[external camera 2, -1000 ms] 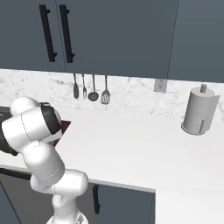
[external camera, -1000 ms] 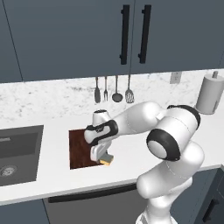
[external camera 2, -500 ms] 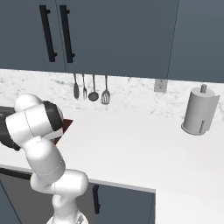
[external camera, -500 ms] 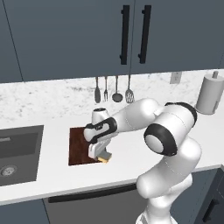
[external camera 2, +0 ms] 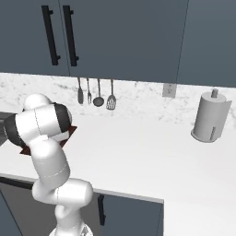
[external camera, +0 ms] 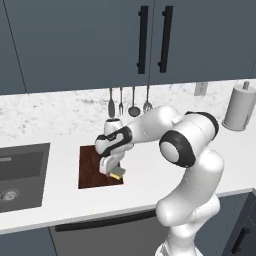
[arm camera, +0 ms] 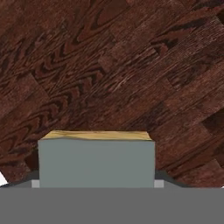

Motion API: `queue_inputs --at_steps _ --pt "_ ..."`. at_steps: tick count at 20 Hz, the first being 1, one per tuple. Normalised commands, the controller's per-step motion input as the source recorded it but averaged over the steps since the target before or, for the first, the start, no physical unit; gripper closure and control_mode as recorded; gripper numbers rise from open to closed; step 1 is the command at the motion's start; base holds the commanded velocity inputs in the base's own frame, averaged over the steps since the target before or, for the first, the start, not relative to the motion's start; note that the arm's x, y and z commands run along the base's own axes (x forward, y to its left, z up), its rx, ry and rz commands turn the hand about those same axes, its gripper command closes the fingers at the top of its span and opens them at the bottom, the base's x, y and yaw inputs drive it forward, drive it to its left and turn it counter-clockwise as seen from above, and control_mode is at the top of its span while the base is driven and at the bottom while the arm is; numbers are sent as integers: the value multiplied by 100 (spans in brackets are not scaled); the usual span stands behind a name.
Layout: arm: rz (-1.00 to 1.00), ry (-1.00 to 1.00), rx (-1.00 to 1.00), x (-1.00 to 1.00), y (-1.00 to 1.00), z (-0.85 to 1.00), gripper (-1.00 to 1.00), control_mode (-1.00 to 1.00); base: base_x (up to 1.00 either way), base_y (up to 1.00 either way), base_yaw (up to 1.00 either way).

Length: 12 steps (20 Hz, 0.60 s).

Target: Pick up the sponge from the counter and clean the cutting board by briefly scrubbing or pressing down on the cutting board. Once finished, release the sponge.

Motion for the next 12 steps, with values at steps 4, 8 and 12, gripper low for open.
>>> queue_inputs --at_steps 4,8,12 --pt "-7 0 -5 58 0 -4 100 -100 0 0 0" --pt "-13 0 -6 57 0 -16 100 -100 0 0 0" --pt "-12 0 -7 54 0 -15 100 -100 0 0 0"
